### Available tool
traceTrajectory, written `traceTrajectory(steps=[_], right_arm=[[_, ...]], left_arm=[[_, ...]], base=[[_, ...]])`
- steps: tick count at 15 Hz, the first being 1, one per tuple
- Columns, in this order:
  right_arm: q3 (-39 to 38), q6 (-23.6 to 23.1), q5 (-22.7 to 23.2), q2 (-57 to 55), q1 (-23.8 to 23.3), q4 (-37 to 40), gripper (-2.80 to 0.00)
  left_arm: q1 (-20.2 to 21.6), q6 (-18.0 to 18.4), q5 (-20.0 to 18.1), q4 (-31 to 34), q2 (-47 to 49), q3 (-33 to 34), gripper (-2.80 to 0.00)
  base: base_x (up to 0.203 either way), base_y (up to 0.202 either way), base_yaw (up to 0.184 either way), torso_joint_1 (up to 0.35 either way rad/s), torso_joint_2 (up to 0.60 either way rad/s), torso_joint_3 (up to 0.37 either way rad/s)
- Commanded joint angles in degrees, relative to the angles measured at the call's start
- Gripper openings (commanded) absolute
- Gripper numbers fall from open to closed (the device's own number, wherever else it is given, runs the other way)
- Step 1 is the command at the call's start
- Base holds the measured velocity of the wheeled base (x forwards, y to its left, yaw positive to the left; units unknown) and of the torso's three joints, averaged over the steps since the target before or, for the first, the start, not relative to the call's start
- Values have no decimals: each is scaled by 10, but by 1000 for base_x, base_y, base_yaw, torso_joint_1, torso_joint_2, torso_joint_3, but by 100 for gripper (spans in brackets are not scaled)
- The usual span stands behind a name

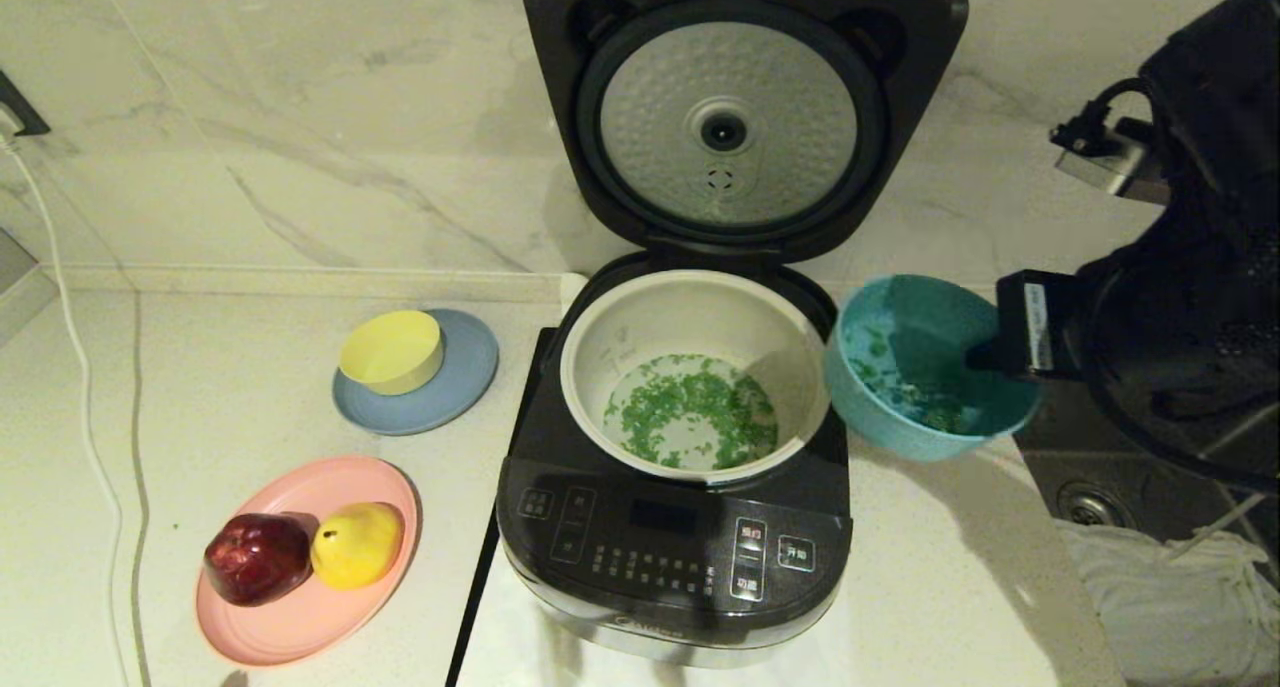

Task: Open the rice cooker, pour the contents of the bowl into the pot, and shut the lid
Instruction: Pour the water from the bowl into the rice cooker

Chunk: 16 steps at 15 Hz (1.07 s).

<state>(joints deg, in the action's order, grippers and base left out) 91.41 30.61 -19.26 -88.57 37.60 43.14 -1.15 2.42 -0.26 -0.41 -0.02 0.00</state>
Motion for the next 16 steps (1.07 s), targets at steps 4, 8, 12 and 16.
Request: traceTrajectory(steps=[4, 8, 12, 16], right_arm=[[101, 3, -8, -100, 69, -16, -280], [119, 3, -30, -151, 94, -83, -280], [147, 4, -111, -205, 108, -138, -280], [162, 3, -178, -237, 110, -165, -280]], left_arm=[[0, 0, 0, 0, -1, 5, -280], [0, 0, 0, 0, -1, 5, -280], [0, 0, 0, 0, -1, 5, -280], [0, 0, 0, 0, -1, 5, -280]], base=[[0, 0, 0, 0, 0, 0], [0, 0, 0, 0, 0, 0], [0, 0, 0, 0, 0, 0], [0, 0, 0, 0, 0, 0]])
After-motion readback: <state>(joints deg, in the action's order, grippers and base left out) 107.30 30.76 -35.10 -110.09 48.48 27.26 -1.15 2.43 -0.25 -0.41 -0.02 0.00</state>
